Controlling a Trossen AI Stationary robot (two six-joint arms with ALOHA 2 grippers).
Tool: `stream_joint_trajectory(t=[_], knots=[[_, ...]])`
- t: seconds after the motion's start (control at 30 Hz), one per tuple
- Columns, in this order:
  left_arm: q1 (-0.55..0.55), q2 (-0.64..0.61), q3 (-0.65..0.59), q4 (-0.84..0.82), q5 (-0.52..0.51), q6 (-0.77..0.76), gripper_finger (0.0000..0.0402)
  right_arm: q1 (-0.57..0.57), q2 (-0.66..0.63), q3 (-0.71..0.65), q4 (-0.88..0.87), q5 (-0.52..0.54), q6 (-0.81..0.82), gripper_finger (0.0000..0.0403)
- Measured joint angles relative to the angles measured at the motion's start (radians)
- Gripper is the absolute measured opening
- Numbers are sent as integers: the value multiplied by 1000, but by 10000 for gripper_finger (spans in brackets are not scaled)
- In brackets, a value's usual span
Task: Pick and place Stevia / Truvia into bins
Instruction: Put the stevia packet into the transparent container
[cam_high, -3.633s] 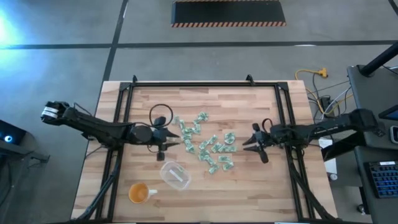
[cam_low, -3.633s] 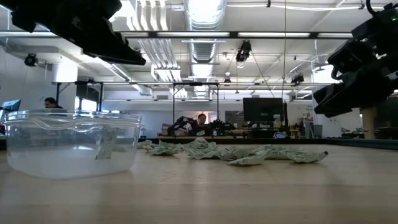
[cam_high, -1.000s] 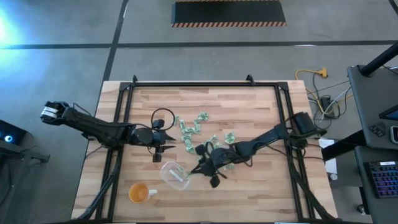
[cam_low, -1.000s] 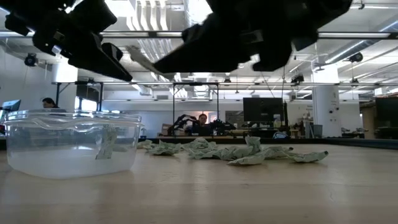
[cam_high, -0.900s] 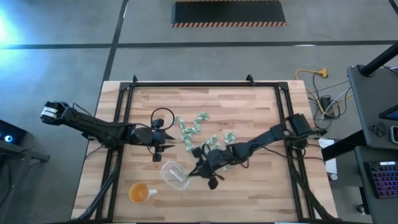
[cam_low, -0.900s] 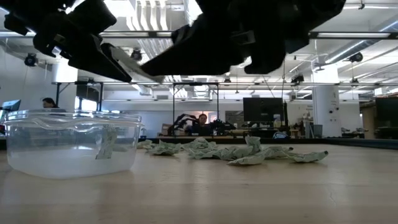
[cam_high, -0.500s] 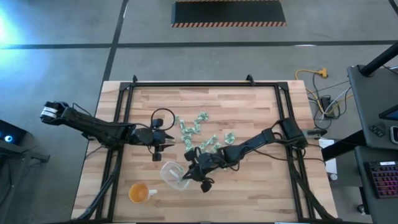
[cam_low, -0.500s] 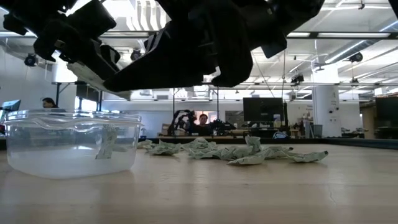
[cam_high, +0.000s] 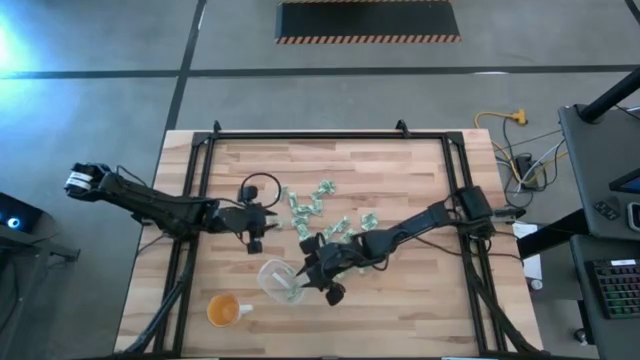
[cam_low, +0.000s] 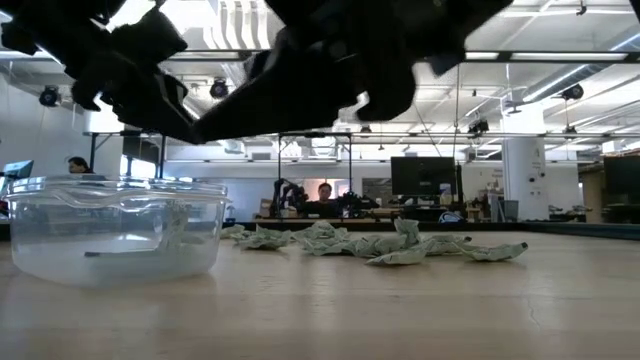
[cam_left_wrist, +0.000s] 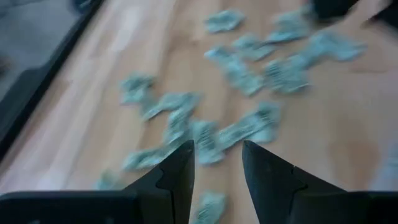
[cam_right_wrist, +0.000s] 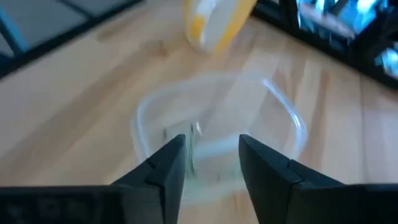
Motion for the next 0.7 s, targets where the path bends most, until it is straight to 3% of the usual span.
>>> stream_joint_trajectory(t=[0.13,0.3,0.7], knots=[[19,1,-1,-120,-25,-118,118,-1,-81,-5,-216,21,50,151],[38,23,-1,-190,17,-188,118,14,-197,-59,-340,22,107,152],[70,254,0,-102,8,83,118,45,-373,-319,-281,22,168,131]])
